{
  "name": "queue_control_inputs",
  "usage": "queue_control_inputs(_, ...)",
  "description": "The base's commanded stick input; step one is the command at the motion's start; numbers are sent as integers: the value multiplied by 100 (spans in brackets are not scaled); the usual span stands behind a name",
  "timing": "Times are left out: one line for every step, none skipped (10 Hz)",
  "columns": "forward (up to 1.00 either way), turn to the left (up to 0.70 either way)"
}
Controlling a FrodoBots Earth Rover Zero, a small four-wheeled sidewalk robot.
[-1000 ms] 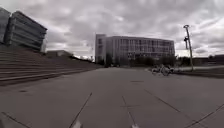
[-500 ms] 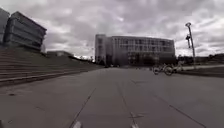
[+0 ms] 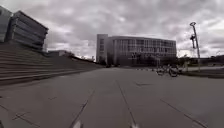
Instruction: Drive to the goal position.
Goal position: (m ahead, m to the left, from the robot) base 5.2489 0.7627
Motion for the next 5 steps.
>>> queue_control_inputs(70, 0)
queue_control_inputs(70, 0)
queue_control_inputs(70, 0)
queue_control_inputs(70, 0)
queue_control_inputs(70, 0)
